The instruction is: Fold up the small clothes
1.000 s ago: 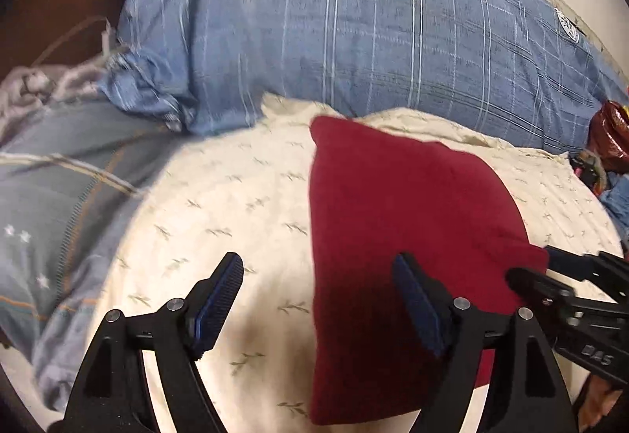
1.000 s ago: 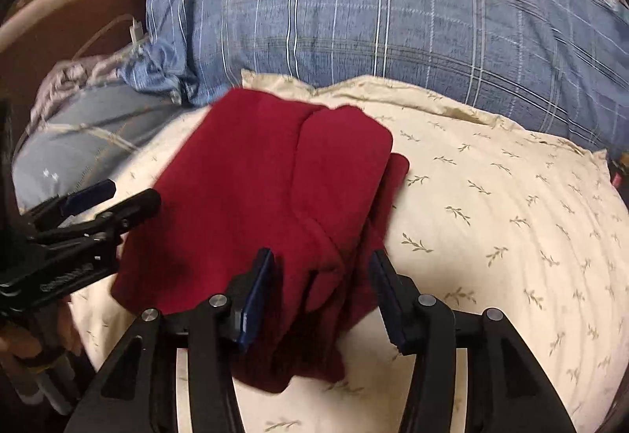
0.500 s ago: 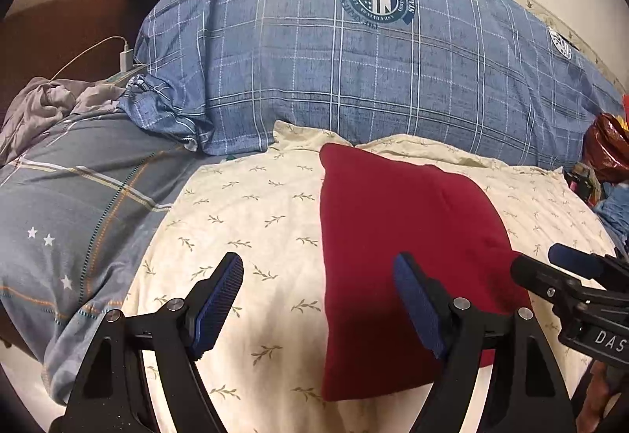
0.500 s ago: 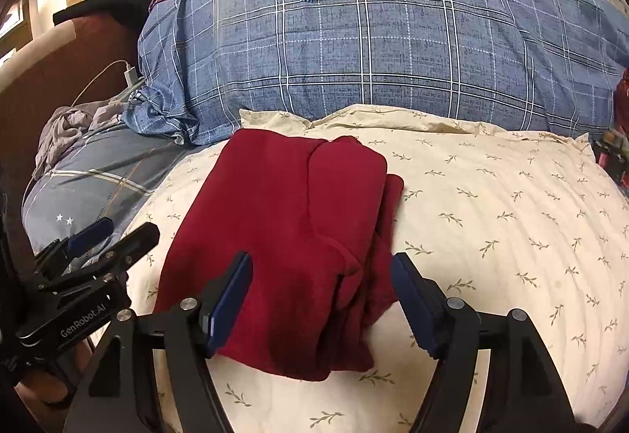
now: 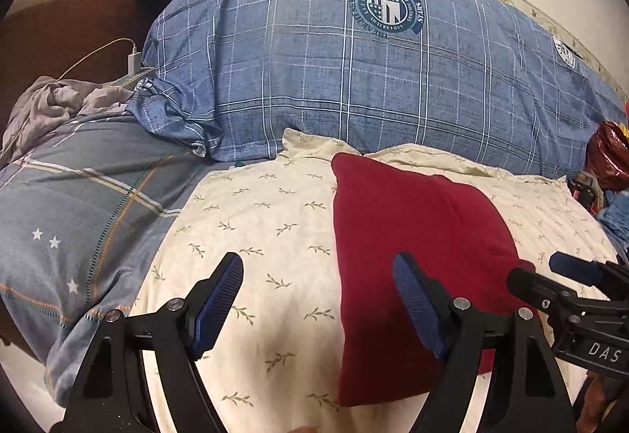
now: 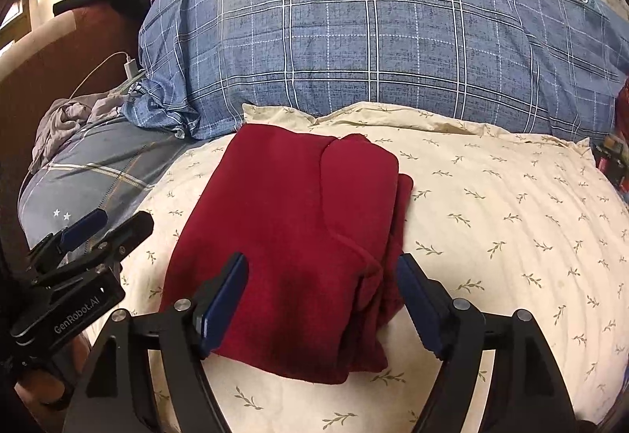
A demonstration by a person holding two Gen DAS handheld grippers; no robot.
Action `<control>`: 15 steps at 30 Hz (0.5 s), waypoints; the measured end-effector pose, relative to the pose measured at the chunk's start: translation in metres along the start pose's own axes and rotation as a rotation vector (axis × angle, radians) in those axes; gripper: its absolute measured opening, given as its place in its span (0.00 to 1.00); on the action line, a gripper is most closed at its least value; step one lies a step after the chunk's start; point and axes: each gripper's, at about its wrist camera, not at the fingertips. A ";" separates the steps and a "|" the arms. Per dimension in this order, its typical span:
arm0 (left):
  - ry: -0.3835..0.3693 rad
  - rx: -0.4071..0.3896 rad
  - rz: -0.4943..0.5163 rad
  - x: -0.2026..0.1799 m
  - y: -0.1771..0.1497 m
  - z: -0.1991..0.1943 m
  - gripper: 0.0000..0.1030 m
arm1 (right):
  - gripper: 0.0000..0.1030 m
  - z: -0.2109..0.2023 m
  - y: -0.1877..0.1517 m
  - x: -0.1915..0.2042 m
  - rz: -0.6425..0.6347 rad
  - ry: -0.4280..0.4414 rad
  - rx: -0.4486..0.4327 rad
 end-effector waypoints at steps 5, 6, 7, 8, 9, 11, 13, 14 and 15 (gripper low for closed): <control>0.000 0.014 -0.004 0.001 0.002 0.005 0.76 | 0.76 0.004 0.003 -0.002 0.005 -0.006 0.005; -0.001 0.014 -0.006 0.002 0.003 0.005 0.76 | 0.76 0.005 0.004 -0.003 0.008 -0.008 0.009; -0.002 0.015 -0.008 0.002 0.003 0.006 0.76 | 0.76 0.006 0.004 -0.003 0.010 -0.009 0.012; -0.001 0.016 -0.009 0.003 0.004 0.007 0.76 | 0.77 0.007 0.004 -0.004 0.011 -0.008 0.014; 0.000 0.018 -0.008 0.003 0.004 0.008 0.76 | 0.77 0.008 0.004 -0.004 0.011 -0.006 0.017; 0.000 0.025 -0.006 0.002 0.004 0.010 0.76 | 0.77 0.010 0.003 -0.003 0.008 -0.007 0.023; 0.000 0.030 -0.003 0.002 0.004 0.012 0.76 | 0.77 0.011 0.003 -0.003 0.005 -0.007 0.025; -0.001 0.032 -0.001 0.002 0.005 0.013 0.76 | 0.77 0.012 0.003 -0.003 0.005 -0.005 0.025; 0.000 0.032 0.000 0.001 0.005 0.014 0.76 | 0.77 0.013 0.003 -0.004 0.006 -0.004 0.026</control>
Point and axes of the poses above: each gripper's, at about its wrist camera, not at the fingertips, and z roughly the way its jaws point, x to its left, y to its top, and after that the axes turned 8 degrees about x, right-handed
